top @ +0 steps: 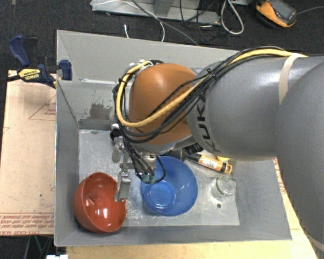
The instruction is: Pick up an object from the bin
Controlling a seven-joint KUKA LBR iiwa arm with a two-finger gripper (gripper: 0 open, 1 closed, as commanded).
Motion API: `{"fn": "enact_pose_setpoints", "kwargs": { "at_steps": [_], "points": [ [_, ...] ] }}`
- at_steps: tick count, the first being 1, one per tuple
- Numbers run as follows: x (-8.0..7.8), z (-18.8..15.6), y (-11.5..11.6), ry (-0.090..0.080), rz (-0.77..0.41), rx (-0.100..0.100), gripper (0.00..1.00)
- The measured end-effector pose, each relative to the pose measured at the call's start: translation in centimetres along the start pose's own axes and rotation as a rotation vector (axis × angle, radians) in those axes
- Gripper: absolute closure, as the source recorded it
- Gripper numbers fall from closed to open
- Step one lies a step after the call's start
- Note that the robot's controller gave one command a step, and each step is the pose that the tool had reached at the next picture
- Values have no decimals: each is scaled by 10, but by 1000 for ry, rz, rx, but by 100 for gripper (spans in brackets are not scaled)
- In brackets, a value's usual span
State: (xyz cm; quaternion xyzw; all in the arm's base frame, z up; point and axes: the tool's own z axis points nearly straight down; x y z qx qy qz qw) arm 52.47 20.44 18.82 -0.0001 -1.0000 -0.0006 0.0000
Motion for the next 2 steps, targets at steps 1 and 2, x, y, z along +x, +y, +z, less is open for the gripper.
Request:
{"fn": "enact_pose_setpoints", "kwargs": {
  "at_steps": [1,2],
  "points": [
    [32,111,13,-31,-628,2,0],
    [24,59,1,-6,-811,-1,0]
  ]
}}
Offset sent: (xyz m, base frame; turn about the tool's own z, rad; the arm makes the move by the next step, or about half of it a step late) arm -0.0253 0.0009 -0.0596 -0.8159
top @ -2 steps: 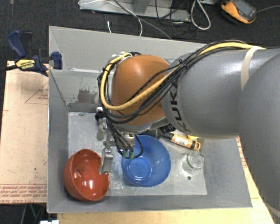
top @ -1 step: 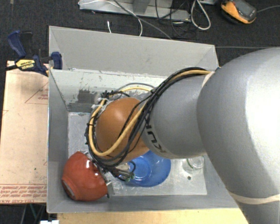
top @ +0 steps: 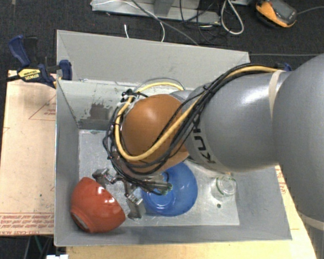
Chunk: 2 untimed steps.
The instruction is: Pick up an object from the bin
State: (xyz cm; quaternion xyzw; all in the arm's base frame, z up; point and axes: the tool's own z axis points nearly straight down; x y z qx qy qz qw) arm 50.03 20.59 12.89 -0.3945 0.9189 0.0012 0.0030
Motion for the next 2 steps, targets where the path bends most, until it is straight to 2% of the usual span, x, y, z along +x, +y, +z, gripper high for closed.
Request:
{"fn": "enact_pose_setpoints", "kwargs": {
  "at_steps": [1,2],
  "points": [
    [23,30,-22,-2,-449,3,0],
    [33,59,-6,-3,-591,-2,0]
  ]
}}
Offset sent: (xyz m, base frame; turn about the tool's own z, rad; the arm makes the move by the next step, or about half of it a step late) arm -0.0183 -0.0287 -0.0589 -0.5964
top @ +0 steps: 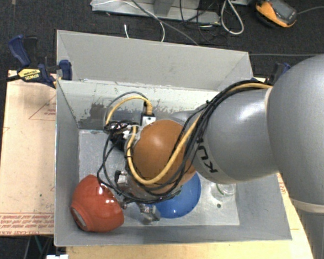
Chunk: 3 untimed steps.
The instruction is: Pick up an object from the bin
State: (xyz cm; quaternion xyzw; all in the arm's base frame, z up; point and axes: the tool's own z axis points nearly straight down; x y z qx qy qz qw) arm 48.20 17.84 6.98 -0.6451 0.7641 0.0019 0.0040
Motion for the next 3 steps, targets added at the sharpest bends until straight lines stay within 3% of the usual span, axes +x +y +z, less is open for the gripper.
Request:
{"fn": "enact_pose_setpoints", "kwargs": {
  "at_steps": [1,3],
  "points": [
    [30,0,-3,0,-194,4,100],
    [30,-1,-3,-1,-191,4,100]
  ]
}}
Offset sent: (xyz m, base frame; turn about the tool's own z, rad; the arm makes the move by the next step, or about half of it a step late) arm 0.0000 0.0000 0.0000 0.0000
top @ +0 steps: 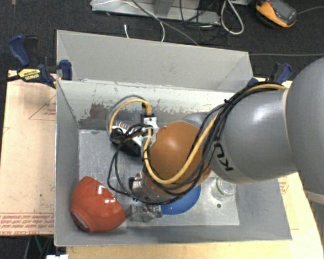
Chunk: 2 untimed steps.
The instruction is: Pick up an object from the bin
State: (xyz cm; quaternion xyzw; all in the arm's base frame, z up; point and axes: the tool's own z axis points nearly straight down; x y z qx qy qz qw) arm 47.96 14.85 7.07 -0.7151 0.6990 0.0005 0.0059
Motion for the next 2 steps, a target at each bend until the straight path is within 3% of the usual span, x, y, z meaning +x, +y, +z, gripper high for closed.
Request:
{"fn": "enact_pose_setpoints", "kwargs": {
  "at_steps": [2],
  "points": [
    [-1,-32,0,-1,2,0,100]
  ]
}}
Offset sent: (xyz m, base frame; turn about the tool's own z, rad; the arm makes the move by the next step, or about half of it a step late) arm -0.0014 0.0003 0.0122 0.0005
